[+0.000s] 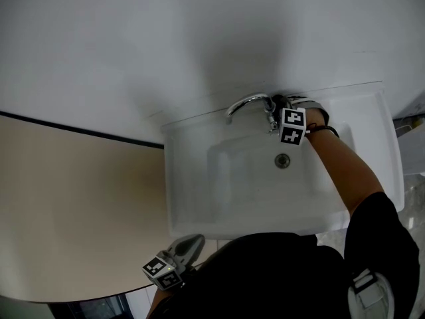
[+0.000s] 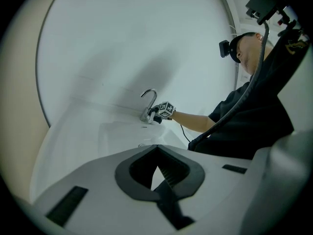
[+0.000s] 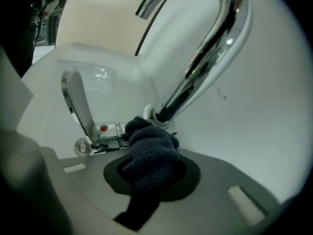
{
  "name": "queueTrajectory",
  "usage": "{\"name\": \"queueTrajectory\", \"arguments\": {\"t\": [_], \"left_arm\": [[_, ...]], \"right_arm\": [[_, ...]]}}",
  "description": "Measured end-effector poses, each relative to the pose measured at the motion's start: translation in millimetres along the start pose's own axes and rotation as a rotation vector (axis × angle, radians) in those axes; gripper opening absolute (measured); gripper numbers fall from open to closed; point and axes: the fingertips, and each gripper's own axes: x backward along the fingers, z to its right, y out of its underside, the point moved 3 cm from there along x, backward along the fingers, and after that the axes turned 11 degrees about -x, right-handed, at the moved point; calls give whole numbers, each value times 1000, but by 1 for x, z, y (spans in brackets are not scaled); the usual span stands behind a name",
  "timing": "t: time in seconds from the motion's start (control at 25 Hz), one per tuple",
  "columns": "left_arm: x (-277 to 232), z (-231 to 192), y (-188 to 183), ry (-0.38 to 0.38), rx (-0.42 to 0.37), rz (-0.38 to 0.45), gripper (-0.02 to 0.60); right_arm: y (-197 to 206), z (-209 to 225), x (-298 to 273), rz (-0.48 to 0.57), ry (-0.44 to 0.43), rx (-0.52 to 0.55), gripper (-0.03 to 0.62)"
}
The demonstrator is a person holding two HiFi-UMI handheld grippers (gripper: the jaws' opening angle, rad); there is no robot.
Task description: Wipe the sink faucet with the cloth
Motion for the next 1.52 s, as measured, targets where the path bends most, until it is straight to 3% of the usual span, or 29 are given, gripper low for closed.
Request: {"name": "queueTrajectory", "arguments": {"t": [0.2,0.36,0.44,0.56,0.64,0.76,0.84,0.92,1.08,1.2,1.32,1.44,1.52], "left_arm": [[-8,4,2,7,-26,-8,0],[-17,13,-3,6,-33,10,0],[-22,20,-6,8,-55,21,0],[-34,34,-23,28,-59,100,0],[-49,39,-28,37,-62,136,0],[-84,53,-36,72,-115,165,0],[-110,72,-46,109,-180,187,0],[-137,94,-63,145,-248,230,0],[-171,125,-87,164,-469,299,19],[-188,154,-93,183,-652,260,209],[-210,191,-95,274,-752,188,439],[-229,219,-97,340,-760,139,563],[-239,223,-100,320,-709,107,577]], "right_arm": [[0,5,6,43,8,-26,51],[18,-13,-14,-27,-112,-64,49],[28,-18,-2,12,-177,-228,49],[46,-24,48,184,-299,-631,51],[57,-40,88,304,-443,-881,51],[59,-62,145,448,-676,-1150,51],[51,-75,184,519,-844,-1249,51],[41,-84,222,558,-983,-1268,51],[32,-96,272,576,-1098,-1258,51],[31,-99,293,596,-1136,-1284,51],[31,-100,304,597,-1107,-1271,51],[24,-96,301,627,-1025,-1279,51],[18,-97,299,631,-953,-1278,51]]}}
